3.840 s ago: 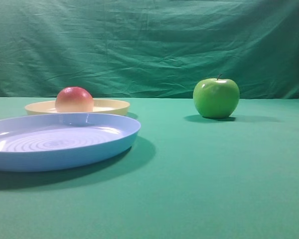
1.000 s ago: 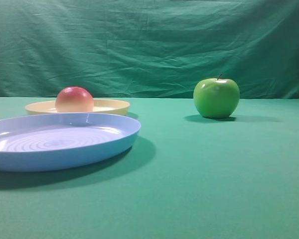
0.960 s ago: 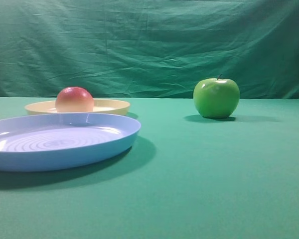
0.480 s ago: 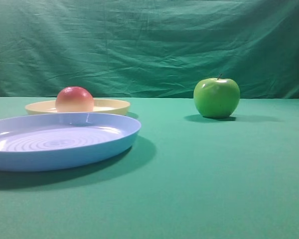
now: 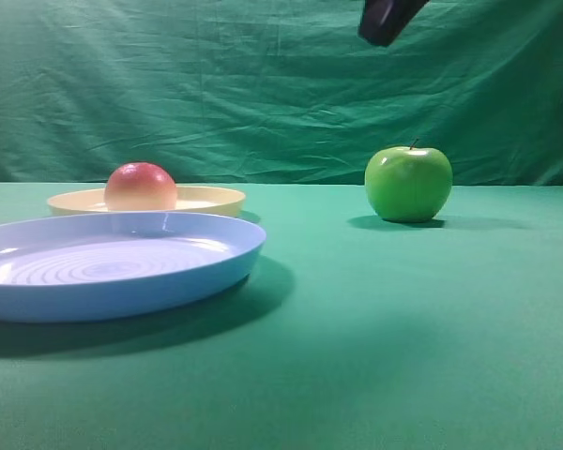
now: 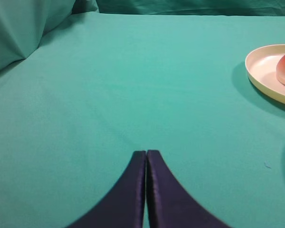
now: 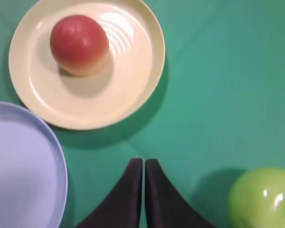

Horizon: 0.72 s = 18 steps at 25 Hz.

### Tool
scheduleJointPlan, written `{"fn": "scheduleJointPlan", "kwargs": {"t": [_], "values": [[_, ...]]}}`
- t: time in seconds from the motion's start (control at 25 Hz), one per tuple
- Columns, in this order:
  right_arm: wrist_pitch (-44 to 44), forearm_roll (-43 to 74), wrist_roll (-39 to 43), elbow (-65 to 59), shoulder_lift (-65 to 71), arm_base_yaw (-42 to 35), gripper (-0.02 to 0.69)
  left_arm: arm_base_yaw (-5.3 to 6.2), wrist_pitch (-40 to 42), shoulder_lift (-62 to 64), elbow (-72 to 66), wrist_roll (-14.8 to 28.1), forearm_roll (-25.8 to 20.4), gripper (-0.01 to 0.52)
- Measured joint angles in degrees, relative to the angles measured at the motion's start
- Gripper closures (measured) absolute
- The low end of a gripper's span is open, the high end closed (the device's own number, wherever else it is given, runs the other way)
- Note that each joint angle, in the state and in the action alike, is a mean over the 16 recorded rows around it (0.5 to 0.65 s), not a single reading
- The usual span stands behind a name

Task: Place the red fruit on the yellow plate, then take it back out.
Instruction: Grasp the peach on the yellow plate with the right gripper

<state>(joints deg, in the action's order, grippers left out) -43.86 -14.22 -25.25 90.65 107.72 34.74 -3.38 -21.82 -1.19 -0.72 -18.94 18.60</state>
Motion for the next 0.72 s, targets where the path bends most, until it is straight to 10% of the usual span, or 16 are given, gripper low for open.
{"fn": "scheduleJointPlan", "kwargs": {"t": [0.32, 0.72], "values": [[-1.09, -3.43, -5.33, 16.42, 12.89, 2.52, 0.62, 0.0, 0.0, 0.0, 0.0, -0.05, 0.0, 0.514], [4.17, -13.72, -17.4, 24.54, 21.44, 5.52, 0.254, 0.0, 0.0, 0.0, 0.0, -0.11, 0.0, 0.514]]}}
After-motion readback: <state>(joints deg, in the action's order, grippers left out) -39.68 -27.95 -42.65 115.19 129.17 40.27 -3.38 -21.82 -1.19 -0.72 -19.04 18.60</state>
